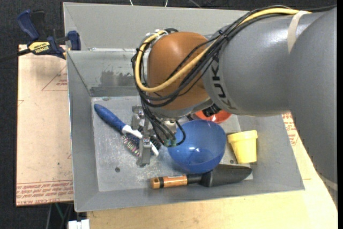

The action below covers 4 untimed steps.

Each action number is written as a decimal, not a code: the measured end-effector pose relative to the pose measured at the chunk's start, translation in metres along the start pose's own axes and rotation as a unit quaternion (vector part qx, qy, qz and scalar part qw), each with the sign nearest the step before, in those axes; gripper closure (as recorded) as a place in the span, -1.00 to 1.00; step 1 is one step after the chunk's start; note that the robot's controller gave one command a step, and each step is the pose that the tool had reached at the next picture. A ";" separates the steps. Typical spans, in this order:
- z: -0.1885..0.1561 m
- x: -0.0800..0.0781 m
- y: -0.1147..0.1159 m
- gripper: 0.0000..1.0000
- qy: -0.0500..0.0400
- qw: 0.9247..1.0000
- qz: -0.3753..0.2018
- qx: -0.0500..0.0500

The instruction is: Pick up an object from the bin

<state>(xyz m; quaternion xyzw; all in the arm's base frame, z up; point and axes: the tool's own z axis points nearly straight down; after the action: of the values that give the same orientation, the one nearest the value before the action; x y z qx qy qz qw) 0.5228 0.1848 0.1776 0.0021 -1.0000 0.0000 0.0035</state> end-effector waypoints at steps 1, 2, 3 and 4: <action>-0.004 -0.002 -0.001 -1.00 -0.004 1.000 0.002 -0.001; 0.112 -0.025 -0.042 -1.00 -0.001 0.998 0.062 0.000; 0.107 -0.036 -0.030 -1.00 -0.008 0.995 0.100 -0.004; 0.107 -0.018 -0.035 -1.00 -0.002 0.975 0.223 -0.002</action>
Offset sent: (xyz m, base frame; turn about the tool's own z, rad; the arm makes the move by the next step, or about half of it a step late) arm 0.0244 -0.0411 -0.1076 0.1230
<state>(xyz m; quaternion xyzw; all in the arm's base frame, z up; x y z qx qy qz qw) 0.5403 0.1500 0.0700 -0.2213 -0.9752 -0.0012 0.0011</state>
